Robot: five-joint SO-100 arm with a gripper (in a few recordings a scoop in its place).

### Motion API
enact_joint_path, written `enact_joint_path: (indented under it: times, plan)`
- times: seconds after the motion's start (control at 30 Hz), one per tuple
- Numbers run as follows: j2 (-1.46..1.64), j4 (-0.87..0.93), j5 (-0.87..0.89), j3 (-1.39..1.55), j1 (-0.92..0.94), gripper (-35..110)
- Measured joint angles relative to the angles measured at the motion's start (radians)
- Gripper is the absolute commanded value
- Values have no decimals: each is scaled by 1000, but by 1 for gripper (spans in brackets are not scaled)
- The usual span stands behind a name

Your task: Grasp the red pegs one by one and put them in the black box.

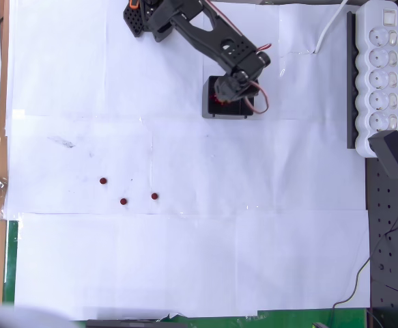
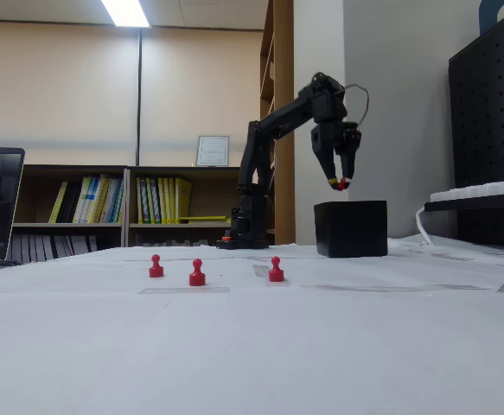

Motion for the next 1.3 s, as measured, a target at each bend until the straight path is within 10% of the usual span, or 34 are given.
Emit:
enact_joint_path:
  times: [0.8,1.3]
  plan:
    - [-121,-94,2,11,138,18]
    - [-479,-999,660,-971,997,18]
